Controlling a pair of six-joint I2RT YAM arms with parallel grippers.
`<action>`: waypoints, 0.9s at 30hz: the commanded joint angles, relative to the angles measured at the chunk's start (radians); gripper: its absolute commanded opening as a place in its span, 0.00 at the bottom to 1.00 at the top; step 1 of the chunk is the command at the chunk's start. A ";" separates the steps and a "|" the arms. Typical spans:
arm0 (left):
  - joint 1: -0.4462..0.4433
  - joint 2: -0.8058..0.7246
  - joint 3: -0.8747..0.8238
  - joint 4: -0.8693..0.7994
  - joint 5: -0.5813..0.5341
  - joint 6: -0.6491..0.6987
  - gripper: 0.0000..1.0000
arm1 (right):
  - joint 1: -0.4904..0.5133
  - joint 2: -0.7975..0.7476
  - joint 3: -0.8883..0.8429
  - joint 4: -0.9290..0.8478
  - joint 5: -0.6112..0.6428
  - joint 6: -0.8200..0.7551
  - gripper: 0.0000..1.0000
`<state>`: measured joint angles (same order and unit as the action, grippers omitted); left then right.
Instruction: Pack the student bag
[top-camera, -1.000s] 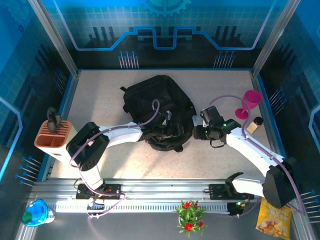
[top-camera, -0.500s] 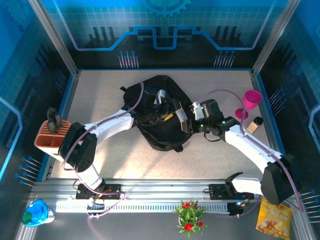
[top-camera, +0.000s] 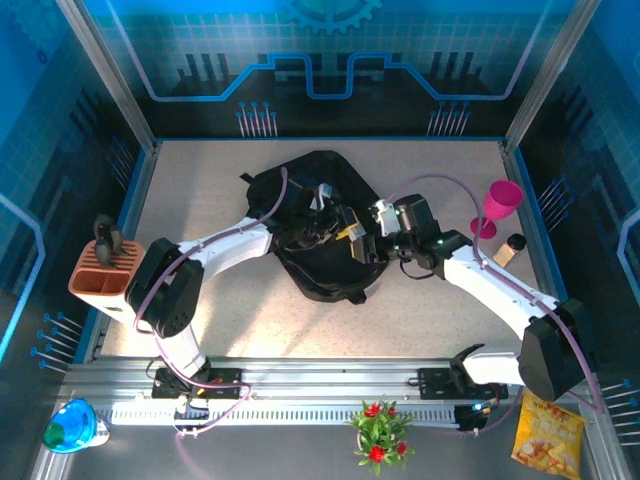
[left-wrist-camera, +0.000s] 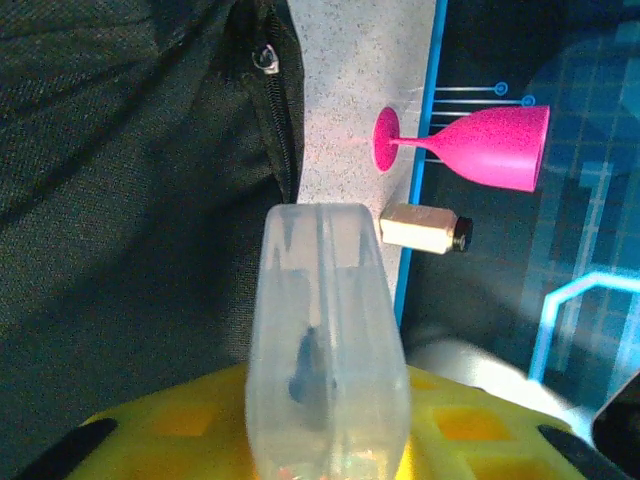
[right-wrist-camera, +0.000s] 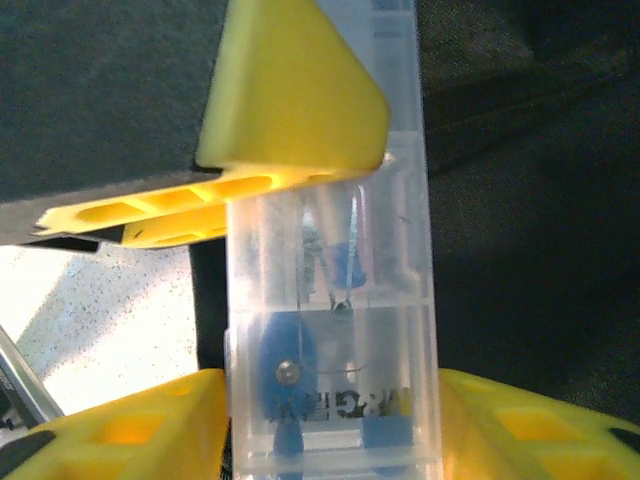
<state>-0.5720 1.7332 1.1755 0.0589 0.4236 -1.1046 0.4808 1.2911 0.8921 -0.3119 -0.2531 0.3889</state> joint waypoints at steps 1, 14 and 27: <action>0.036 -0.018 -0.014 0.086 0.047 -0.044 0.16 | -0.021 -0.007 0.006 0.096 -0.071 0.080 0.68; 0.139 -0.103 -0.207 0.564 0.093 -0.186 0.14 | -0.058 0.055 -0.081 0.635 -0.265 0.715 0.88; 0.161 -0.067 -0.275 0.816 0.107 -0.290 0.16 | -0.067 0.100 -0.094 0.844 -0.278 0.863 0.61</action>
<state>-0.4191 1.6634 0.9176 0.7734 0.5034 -1.3636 0.4286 1.3865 0.8112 0.4412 -0.5095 1.2129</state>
